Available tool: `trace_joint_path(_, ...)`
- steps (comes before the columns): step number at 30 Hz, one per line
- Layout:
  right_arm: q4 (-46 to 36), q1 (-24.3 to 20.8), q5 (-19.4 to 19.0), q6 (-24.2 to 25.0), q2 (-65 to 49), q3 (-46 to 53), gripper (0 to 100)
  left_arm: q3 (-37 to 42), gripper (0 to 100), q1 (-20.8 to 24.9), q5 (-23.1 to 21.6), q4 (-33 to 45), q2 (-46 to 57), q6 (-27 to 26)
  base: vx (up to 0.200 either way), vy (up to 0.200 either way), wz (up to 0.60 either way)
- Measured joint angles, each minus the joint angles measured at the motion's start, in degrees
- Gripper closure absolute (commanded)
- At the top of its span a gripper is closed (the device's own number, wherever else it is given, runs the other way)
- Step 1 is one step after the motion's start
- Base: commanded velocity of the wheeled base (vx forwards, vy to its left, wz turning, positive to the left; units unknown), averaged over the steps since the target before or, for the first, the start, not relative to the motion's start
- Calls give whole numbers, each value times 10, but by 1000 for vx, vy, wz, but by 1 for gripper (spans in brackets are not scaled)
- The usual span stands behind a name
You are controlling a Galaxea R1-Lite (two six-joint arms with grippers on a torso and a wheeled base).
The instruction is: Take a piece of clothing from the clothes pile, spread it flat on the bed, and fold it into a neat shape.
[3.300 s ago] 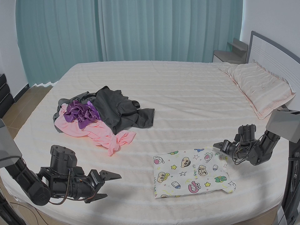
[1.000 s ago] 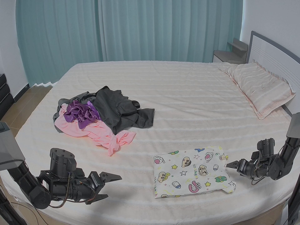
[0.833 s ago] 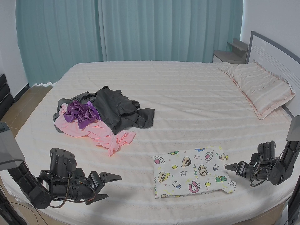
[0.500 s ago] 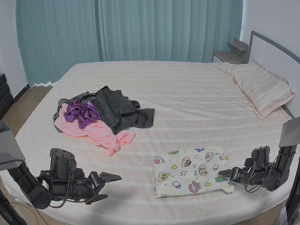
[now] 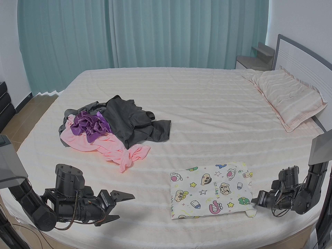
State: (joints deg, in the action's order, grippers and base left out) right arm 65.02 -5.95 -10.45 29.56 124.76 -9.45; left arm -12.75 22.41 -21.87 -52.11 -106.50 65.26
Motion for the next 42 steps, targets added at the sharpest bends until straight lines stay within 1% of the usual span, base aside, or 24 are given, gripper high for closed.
trace_joint_path(5,0,6,0,-31,1,15,100,0,0,0,0,0,0,0,0,0,0)
trace_joint_path(10,6,30,0,-93,5,36,100,0,0,0,0,0,0,0,0,0,0)
trace_joint_path(13,26,40,0,-99,9,46,100,0,0,1,0,0,0,-1,0,0,0)
trace_joint_path(18,62,45,0,-101,21,60,100,0,0,1,0,-1,0,-1,0,0,0)
trace_joint_path(19,72,45,0,-101,26,64,0,0,0,1,0,-1,0,-1,0,0,0)
trace_joint_path(29,167,50,1,-103,60,84,0,0,0,0,1,-1,-1,0,0,0,0)
trace_joint_path(34,223,60,-1,-87,55,84,0,-12,0,5,11,0,-8,0,0,0,0)
trace_joint_path(36,235,60,-2,-78,56,84,0,-25,0,14,30,0,-15,1,0,0,0)
trace_joint_path(38,238,55,-1,-71,62,79,0,-49,0,33,68,0,-30,1,0,0,0)
trace_joint_path(40,239,50,-1,-69,69,71,0,-65,0,44,90,0,-42,0,0,0,0)
trace_joint_path(42,239,44,-1,-67,80,61,0,-94,0,64,126,1,-64,0,0,0,0)
